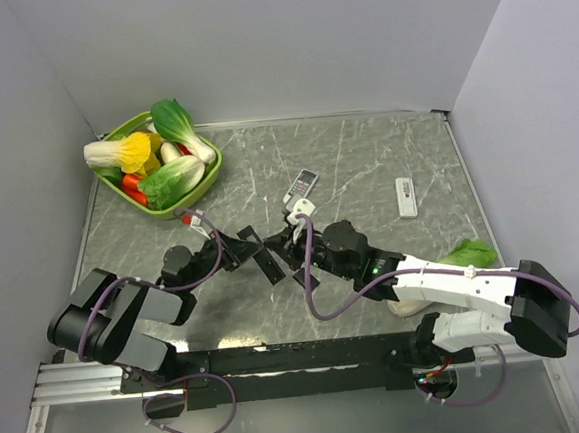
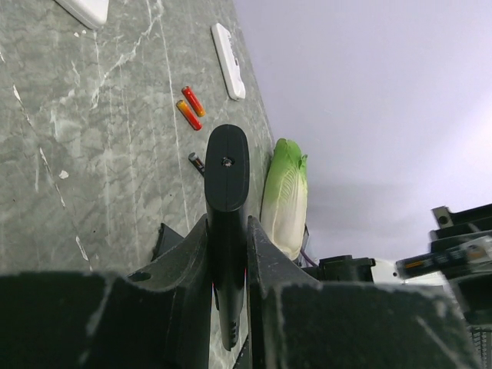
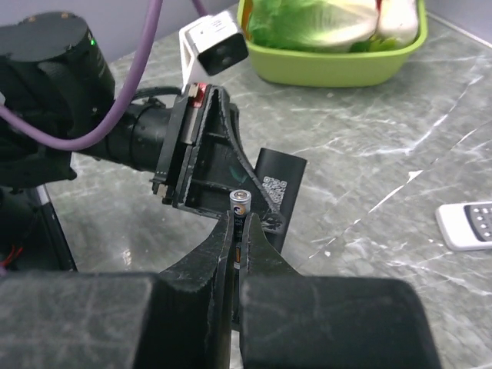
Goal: Load the batteries into the remote control
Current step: Load the battery into the remote control.
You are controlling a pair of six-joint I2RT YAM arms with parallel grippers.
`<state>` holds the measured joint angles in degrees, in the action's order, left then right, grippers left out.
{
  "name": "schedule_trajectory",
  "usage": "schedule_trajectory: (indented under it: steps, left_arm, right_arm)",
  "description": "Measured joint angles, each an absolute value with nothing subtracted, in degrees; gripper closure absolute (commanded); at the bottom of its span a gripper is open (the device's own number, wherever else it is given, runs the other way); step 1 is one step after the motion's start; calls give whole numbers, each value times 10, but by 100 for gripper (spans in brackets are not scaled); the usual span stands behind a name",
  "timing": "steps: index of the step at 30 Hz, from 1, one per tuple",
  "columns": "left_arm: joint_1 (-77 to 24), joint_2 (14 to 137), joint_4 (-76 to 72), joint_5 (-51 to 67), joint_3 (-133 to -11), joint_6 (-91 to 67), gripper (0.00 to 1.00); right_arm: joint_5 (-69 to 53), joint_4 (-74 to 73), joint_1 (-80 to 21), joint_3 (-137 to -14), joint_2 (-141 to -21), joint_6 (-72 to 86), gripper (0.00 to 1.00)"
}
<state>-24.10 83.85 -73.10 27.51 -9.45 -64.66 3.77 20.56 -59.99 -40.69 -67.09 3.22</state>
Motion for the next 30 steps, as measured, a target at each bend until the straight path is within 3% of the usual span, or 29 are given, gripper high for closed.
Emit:
schedule_trajectory:
  steps: [30]
  left_arm:
    - [-258, 726, -733, 292, -103, -558, 98]
  right_arm:
    - [51, 281, -616, -327, -715, 131, 100]
